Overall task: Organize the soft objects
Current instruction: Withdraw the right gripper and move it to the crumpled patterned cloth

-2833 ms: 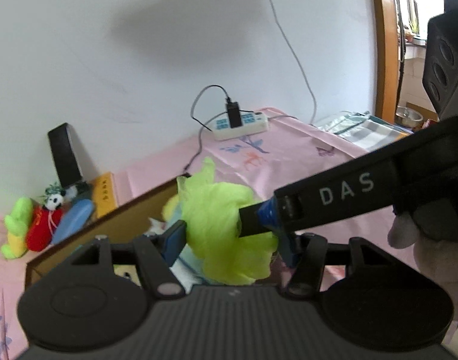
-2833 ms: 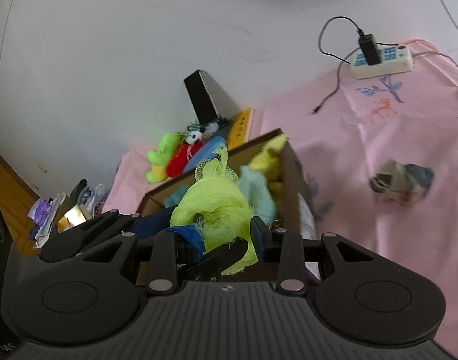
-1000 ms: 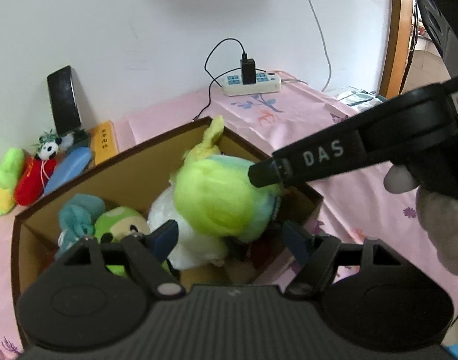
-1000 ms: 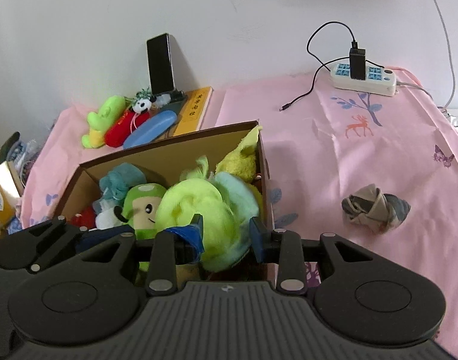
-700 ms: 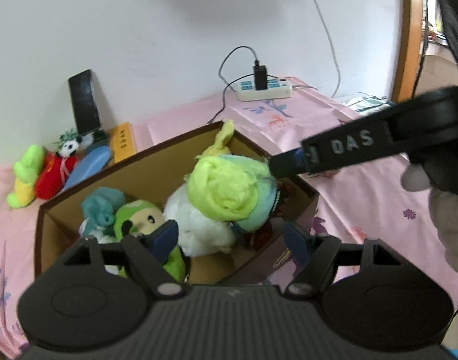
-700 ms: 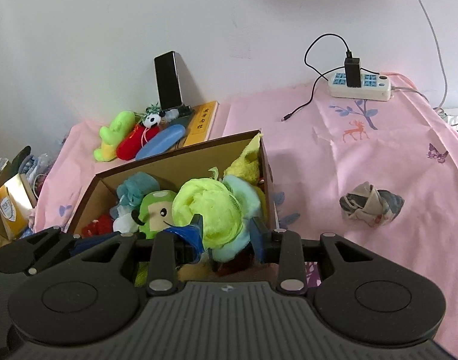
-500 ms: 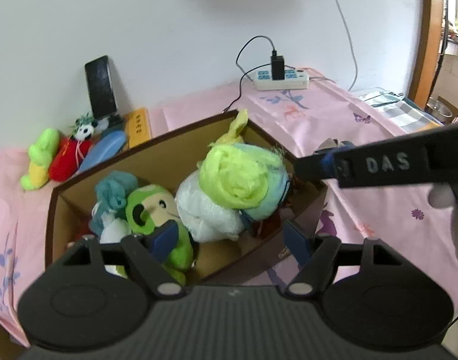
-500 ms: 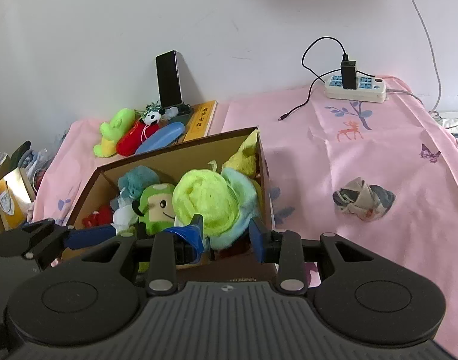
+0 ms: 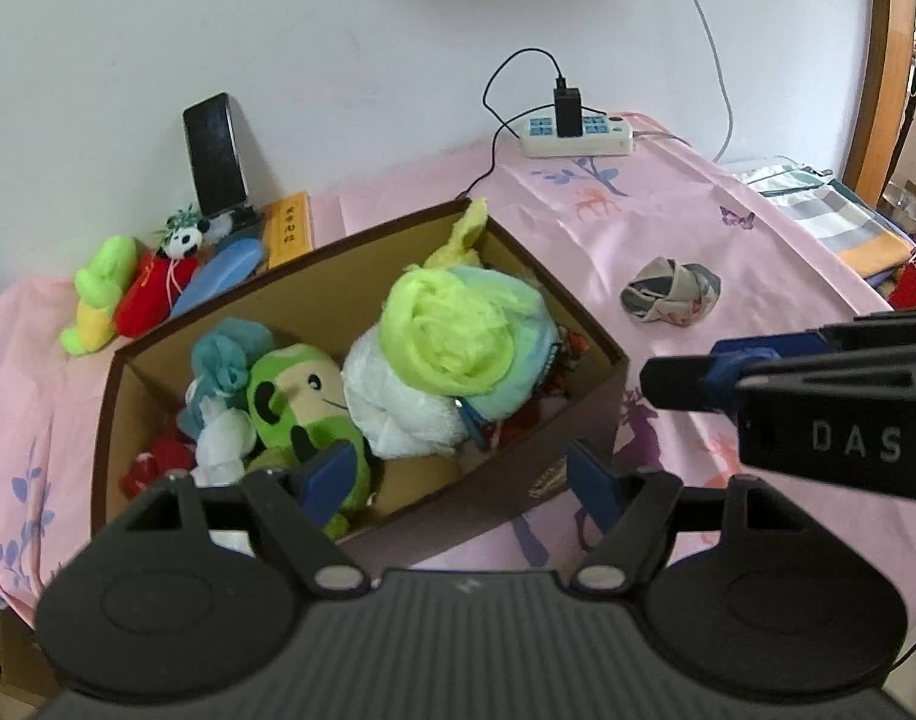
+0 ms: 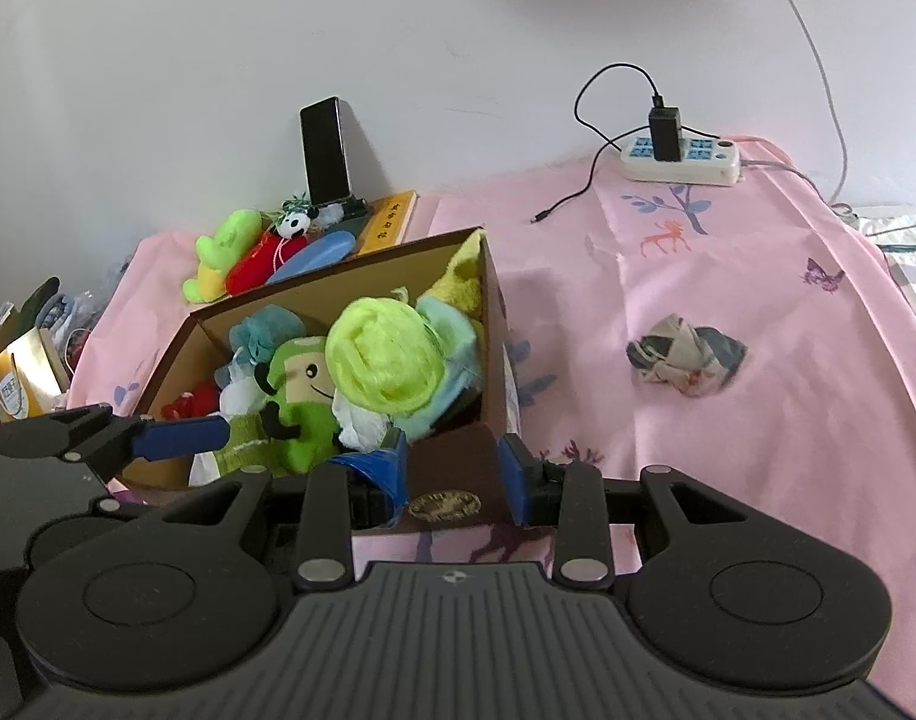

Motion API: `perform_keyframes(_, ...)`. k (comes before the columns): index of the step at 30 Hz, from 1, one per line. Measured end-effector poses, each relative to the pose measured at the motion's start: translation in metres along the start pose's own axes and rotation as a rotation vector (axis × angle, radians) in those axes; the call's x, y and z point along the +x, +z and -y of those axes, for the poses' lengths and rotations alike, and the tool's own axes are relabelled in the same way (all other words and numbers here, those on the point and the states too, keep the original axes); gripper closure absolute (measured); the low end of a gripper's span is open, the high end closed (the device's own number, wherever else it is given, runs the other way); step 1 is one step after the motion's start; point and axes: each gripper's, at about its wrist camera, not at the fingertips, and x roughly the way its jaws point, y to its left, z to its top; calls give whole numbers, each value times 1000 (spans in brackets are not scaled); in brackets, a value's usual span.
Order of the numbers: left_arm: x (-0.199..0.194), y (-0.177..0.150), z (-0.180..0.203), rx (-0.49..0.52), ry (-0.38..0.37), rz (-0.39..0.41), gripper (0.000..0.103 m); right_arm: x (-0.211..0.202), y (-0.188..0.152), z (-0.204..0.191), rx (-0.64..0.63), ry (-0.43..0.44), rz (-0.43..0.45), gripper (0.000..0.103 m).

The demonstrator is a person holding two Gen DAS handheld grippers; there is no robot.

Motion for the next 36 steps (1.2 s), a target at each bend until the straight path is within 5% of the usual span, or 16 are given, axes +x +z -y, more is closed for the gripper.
perform_keyframes(17, 3, 7, 61, 15, 56, -58, 26, -20, -11, 44, -7, 25, -38, 86)
perform_keyframes(36, 54, 28, 145, 28, 6, -178, 26, -19, -13, 141, 37, -35, -130, 86)
